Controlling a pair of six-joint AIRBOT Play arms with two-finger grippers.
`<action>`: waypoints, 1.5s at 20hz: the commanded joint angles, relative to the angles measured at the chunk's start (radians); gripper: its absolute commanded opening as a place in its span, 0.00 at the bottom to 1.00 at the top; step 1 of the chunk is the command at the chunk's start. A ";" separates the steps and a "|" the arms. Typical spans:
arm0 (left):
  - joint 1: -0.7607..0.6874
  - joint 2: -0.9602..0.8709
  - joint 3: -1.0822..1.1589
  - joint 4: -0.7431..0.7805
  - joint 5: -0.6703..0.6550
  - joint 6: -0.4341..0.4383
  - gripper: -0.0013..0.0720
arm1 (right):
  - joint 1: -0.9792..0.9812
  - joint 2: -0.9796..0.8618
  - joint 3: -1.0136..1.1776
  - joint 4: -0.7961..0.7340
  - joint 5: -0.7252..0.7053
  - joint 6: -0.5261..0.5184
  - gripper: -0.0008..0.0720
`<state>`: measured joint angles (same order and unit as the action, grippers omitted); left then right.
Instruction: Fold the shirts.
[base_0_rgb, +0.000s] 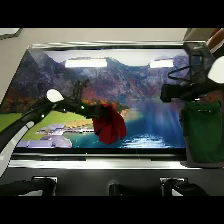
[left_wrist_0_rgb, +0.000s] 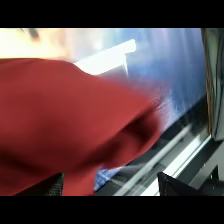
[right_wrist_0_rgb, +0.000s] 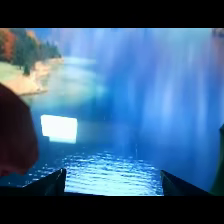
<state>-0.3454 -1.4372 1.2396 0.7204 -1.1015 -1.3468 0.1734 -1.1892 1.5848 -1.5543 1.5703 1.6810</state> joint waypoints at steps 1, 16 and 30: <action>0.103 -0.032 0.101 0.059 -0.098 -0.019 0.99 | 0.000 -0.086 -0.006 0.150 0.055 -0.044 0.94; 0.090 -0.095 -0.298 -0.004 0.137 0.004 0.89 | 0.000 -0.201 -0.510 0.410 -0.361 -0.088 0.97; 0.100 -0.140 -0.297 -0.155 0.235 0.039 0.05 | 0.000 -0.361 -0.509 0.568 -0.459 -0.105 0.07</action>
<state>-0.2543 -1.5902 0.9413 0.5865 -0.8696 -1.3338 0.1734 -1.5307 1.0752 -0.9989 1.1294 1.5784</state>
